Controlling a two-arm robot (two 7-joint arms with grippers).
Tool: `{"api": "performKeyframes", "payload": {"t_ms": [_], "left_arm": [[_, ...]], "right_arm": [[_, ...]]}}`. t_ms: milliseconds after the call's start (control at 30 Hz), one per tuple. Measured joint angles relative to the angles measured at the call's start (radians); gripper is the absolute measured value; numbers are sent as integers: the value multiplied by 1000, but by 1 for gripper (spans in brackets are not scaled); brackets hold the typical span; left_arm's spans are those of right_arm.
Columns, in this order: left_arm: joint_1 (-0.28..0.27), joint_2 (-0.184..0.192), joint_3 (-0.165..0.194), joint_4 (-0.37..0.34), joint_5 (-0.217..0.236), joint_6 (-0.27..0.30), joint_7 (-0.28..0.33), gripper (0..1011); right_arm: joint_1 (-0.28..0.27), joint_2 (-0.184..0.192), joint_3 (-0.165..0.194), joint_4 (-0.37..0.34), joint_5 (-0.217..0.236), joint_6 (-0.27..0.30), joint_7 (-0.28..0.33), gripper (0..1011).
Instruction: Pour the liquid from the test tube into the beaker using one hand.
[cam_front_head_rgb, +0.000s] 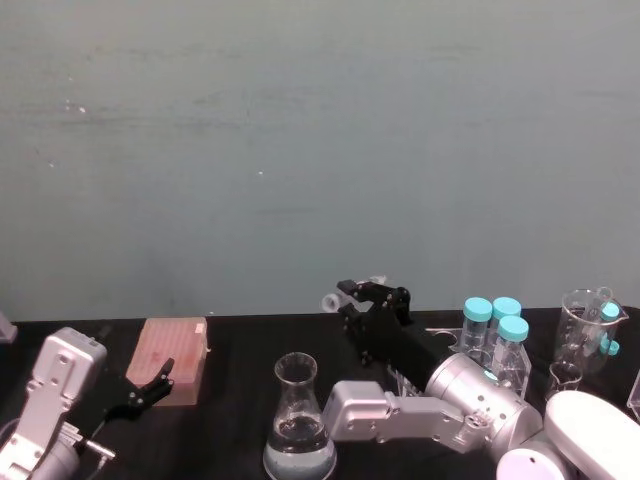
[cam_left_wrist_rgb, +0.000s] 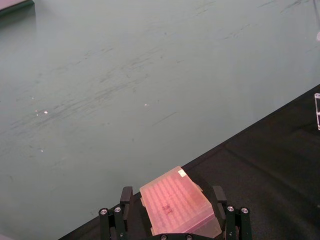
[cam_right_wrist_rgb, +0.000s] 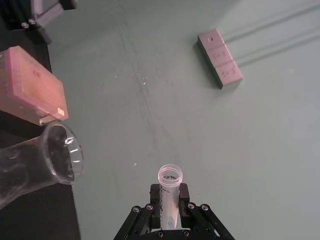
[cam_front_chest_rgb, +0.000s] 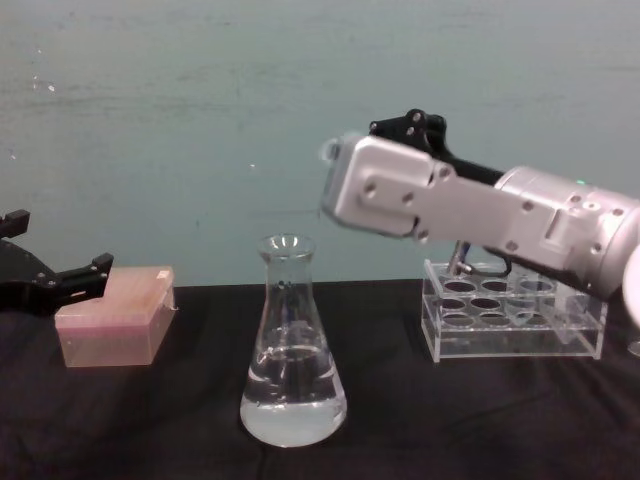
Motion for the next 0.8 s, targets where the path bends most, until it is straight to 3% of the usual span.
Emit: {"api": "performKeyframes", "payload": {"t_ms": [233, 600, 667, 800], "left_arm": [[0, 0, 0, 0, 0, 0, 0, 1000], [0, 0, 0, 0, 0, 0, 0, 1000], [0, 0, 0, 0, 0, 0, 0, 1000], [0, 0, 0, 0, 0, 0, 0, 1000]], "right_arm": [[-26, -21, 73, -29, 129, 30, 113, 209], [-49, -41, 147, -71, 263, 87, 230, 209], [-56, -50, 174, -82, 325, 112, 277, 209], [-63, -58, 205, -95, 402, 153, 336, 209]]}}
